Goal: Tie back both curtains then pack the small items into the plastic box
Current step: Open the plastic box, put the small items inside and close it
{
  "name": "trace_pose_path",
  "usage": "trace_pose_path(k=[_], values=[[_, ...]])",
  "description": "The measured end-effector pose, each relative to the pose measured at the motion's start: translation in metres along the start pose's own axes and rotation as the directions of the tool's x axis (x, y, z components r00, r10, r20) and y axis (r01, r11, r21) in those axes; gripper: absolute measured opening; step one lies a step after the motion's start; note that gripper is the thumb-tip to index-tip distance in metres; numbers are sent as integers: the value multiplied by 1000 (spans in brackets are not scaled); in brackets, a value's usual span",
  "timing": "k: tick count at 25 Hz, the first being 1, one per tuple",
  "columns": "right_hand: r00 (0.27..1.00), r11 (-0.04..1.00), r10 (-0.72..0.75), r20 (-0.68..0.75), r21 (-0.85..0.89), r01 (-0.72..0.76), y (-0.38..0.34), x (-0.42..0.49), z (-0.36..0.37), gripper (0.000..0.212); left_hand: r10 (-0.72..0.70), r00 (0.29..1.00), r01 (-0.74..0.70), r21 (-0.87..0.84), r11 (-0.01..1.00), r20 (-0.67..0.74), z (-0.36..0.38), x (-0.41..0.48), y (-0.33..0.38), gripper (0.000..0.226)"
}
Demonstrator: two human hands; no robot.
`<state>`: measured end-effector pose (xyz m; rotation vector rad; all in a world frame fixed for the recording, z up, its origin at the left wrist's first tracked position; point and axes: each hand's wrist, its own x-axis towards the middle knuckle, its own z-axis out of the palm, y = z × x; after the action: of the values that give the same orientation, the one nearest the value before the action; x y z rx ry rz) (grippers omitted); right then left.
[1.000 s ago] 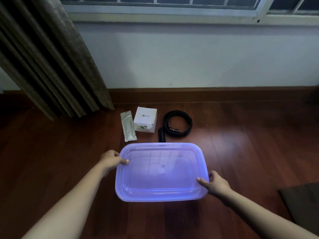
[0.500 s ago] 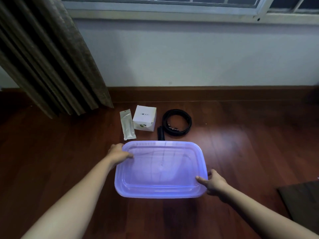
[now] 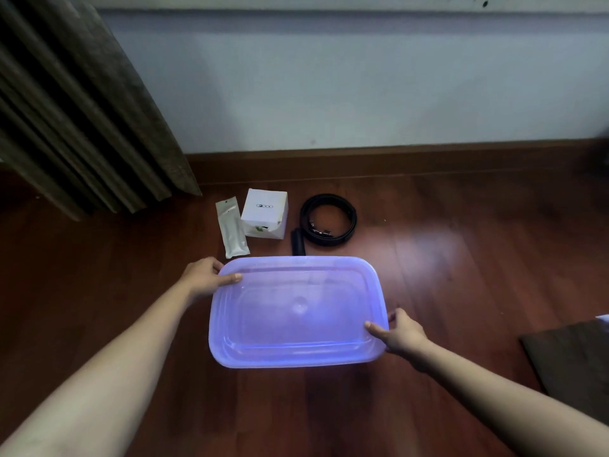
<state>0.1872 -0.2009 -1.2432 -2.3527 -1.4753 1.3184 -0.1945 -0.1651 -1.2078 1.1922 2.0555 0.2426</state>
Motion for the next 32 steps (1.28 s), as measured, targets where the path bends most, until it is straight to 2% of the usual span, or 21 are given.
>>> trace_pose_path(k=[2,6,12,16,20,23,26,27,28,30,32], values=[[1000,1000,2,-7,-6,-2,0,0,-2,48,19,999,-18,-35,999,27,-3,3,4,39],[1000,1000,10,25,30,-11,-2,-3,-4,46,72,997,-74,139,988,19,-2,1,9,37],[998,997,-67,-10,-33,67,-8,-19,-16,45,69,997,-73,139,988,36,-3,0,13,37],[998,998,-60,4,28,60,-6,-28,-23,46,55,997,-57,39,998,60,3,-3,16,39],[997,997,-64,-32,44,66,-15,-37,-29,44,60,998,-58,89,994,-24,-7,-9,27,41],[995,994,-88,-48,64,91,-24,-38,-37,39,88,994,-87,24,996,-58,-25,-15,32,44],[993,991,-107,-53,72,111,-51,-45,-42,35,28,1000,-28,-181,983,-2,-53,-23,32,71],[992,990,-115,-53,80,119,-65,-49,-43,34,-10,999,2,-228,974,-32,-63,-26,30,77],[990,987,-132,-54,82,136,-79,-53,-42,32,-39,995,17,-236,972,-89,-72,-30,28,72],[984,984,-169,-50,55,171,-108,-62,-34,31,-71,973,21,-217,976,-222,-91,-37,20,50],[977,979,-203,-65,-3,204,-137,-73,-17,39,-95,948,18,-247,969,-303,-109,-42,8,40]])
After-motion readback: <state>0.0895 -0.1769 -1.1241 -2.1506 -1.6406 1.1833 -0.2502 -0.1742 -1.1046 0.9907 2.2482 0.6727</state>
